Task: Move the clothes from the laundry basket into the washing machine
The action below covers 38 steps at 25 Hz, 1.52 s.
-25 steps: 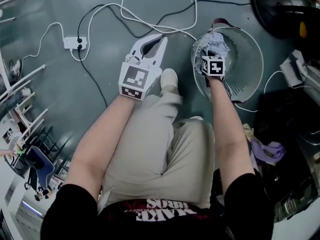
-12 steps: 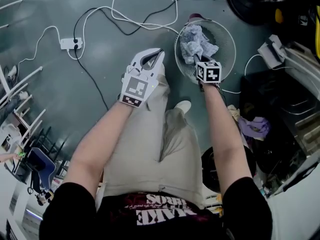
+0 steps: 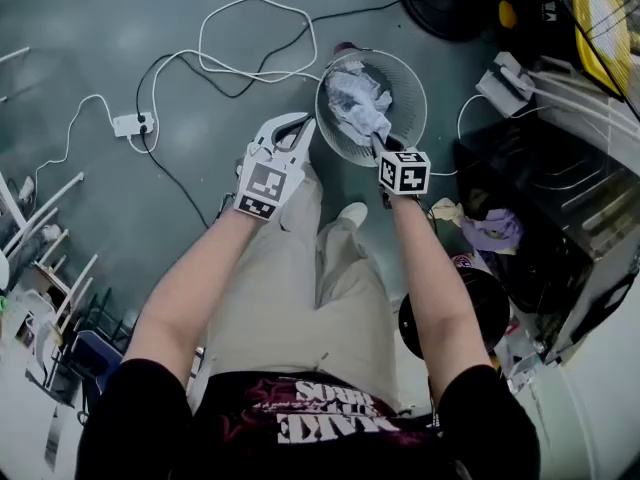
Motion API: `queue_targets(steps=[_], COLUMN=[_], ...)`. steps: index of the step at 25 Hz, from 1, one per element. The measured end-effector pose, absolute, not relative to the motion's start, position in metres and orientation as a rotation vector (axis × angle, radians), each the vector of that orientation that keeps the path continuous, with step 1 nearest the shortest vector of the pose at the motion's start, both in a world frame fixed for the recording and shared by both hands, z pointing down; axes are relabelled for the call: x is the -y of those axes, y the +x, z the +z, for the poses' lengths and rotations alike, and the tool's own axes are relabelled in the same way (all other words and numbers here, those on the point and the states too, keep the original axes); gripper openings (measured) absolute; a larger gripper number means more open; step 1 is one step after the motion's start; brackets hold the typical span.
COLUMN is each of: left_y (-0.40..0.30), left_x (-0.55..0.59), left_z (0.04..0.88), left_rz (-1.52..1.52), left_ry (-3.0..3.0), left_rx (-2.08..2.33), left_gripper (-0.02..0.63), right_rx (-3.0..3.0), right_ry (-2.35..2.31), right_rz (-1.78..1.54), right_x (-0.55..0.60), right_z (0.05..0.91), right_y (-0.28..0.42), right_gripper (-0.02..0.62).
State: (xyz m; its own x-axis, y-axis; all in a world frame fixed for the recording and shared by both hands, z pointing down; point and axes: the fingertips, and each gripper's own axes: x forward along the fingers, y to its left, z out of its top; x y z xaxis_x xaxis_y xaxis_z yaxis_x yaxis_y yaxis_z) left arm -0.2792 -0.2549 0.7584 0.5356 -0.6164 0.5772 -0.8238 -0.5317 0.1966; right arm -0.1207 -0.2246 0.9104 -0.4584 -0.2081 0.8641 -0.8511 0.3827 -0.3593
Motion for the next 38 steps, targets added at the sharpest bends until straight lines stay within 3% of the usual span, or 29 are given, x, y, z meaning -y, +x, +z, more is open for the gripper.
queue_targets(steps=[38], left_y=[-0.2], left_x=[0.21], left_z=[0.638], left_rz=[0.656], left_ry=[2.45], left_rx=[1.177], left_gripper=[0.005], right_rx=[2.157], right_ry=[1.097], right_rz=[0.937], right_x=[0.202], right_z=[0.686], right_y=[-0.082], right_gripper=[0.037])
